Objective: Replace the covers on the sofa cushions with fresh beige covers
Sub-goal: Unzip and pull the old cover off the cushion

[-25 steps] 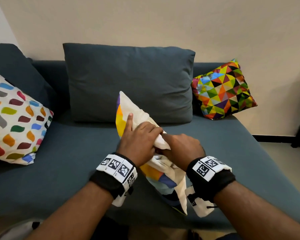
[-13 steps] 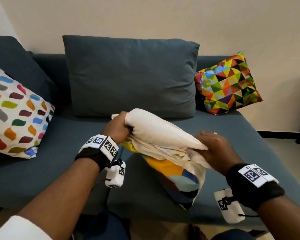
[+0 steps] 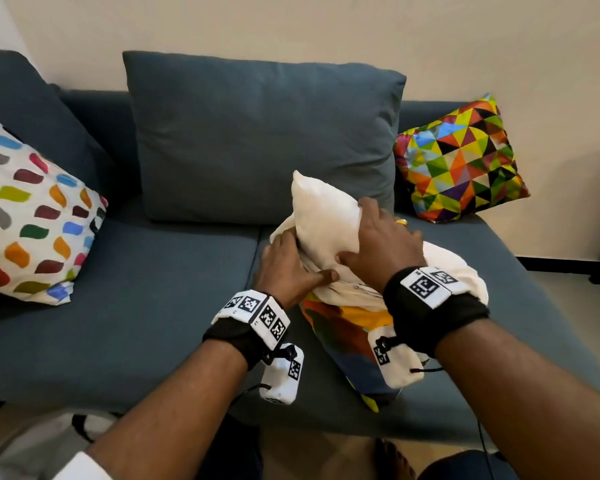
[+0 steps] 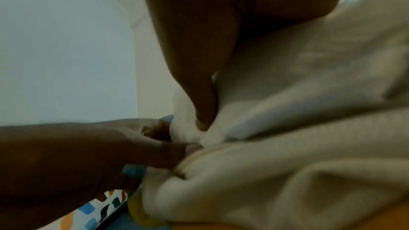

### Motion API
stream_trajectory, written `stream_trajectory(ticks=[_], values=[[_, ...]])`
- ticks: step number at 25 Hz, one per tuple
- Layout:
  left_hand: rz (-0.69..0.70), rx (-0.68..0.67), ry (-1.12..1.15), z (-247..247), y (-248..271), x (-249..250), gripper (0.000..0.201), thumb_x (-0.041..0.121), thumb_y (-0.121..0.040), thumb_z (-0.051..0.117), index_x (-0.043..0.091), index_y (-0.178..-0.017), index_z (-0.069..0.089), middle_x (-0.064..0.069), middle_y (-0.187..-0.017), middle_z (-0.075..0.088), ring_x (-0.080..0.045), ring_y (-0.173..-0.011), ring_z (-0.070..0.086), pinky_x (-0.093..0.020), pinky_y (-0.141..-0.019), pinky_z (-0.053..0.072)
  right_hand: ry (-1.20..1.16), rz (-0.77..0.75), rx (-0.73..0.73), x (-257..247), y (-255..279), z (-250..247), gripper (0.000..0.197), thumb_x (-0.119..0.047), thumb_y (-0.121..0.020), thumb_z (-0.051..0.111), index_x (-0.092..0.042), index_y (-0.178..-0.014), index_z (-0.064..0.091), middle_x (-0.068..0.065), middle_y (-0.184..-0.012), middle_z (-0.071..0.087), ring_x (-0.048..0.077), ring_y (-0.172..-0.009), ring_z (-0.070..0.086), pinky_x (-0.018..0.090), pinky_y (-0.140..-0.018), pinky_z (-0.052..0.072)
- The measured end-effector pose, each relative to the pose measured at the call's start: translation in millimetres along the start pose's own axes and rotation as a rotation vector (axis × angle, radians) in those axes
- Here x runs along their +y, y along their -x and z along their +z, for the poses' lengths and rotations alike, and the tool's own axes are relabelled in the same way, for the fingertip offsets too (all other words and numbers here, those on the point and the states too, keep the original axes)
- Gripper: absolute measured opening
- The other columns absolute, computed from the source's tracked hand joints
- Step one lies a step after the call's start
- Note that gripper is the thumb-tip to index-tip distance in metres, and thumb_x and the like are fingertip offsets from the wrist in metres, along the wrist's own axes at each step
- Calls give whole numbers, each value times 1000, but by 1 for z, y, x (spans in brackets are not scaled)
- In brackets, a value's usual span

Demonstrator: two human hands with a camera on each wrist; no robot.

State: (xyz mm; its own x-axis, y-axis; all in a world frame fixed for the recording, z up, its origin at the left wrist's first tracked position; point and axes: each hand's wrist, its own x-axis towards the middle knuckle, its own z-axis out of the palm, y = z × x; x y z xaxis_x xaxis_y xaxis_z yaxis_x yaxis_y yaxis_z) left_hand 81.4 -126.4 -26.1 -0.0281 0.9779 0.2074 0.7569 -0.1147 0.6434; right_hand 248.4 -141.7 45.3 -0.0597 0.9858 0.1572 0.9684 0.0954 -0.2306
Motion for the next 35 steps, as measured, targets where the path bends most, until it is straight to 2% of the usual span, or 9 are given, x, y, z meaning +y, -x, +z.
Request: stream_trajectory(ticks=[4, 9, 13, 18, 24, 27, 29, 32, 35], values=[[184, 76, 143, -4, -15, -14, 134, 66, -48, 88, 31, -155, 16, 0, -162, 15, -27, -150, 15, -43, -122, 16, -40, -102, 103, 7, 4, 10, 30, -34, -89, 65, -28, -118, 57, -5, -108, 56, 26, -107, 56, 46, -92, 32], [129, -96, 187, 21, -33, -29, 123, 39, -42, 94, 34, -142, 23, -2, -147, 33, -27, -136, 38, -47, -108, 41, -203, -224, 340, 34, 13, 25, 22, -16, -81, 73, -29, -97, 66, -18, -88, 47, 24, -91, 58, 39, -78, 29], [58, -292, 49, 47, -48, -45, 123, 58, -36, 76, 29, -145, 25, -5, -145, 42, -30, -129, 49, -49, -101, 49, -349, -405, 413, 46, 20, 31, 19, -12, -79, 69, -19, -97, 71, -11, -92, 59, 25, -85, 61, 52, -74, 47], [-75, -427, -19, 84, -41, -83, 121, 57, -37, 75, 26, -147, 34, -13, -140, 50, -37, -126, 52, -53, -99, 50, -473, -377, 382, 58, 27, 18, 26, -19, -83, 74, -11, -106, 65, -10, -97, 57, 17, -90, 57, 27, -71, 41], [-142, -284, 244, 96, -26, -89, 98, 53, -57, 65, 18, -145, 40, -13, -138, 52, -31, -128, 48, -32, -100, 41, -171, 127, 59, 104, 19, 7, 93, -90, -55, 59, -37, -129, 39, 1, -125, 58, 29, -113, 57, 53, -89, 50], [-188, -49, 297, 77, 1, -51, 68, 50, -80, 65, 19, -138, 50, -10, -137, 48, -28, -128, 47, -34, -103, 39, -138, 217, -49, 120, 39, 11, 88, -82, -61, 65, -30, -126, 39, 9, -121, 60, 34, -108, 58, 49, -85, 51], [-4, 132, 329, 68, 34, -8, 50, 49, -84, 60, 22, -126, 55, -3, -131, 48, -20, -122, 50, -33, -102, 41, -114, 206, 9, 111, 39, 12, 74, -70, -69, 69, -23, -120, 43, 12, -114, 63, 36, -102, 59, 46, -79, 51], [354, 151, 251, 68, 86, 56, 42, 49, -81, 67, 25, -115, 61, 4, -125, 51, -16, -120, 49, -31, -101, 42, -196, 111, 26, 89, 29, 3, 61, -53, -75, 77, -18, -119, 52, 9, -111, 66, 35, -104, 60, 39, -77, 48], [313, 195, 19, 70, 112, 66, 44, 56, -75, 69, 29, -109, 63, 6, -122, 54, -20, -116, 49, -37, -96, 44, -212, 33, -104, 70, 30, -9, 48, -46, -75, 81, -15, -109, 67, 6, -101, 68, 29, -96, 62, 34, -72, 45]])
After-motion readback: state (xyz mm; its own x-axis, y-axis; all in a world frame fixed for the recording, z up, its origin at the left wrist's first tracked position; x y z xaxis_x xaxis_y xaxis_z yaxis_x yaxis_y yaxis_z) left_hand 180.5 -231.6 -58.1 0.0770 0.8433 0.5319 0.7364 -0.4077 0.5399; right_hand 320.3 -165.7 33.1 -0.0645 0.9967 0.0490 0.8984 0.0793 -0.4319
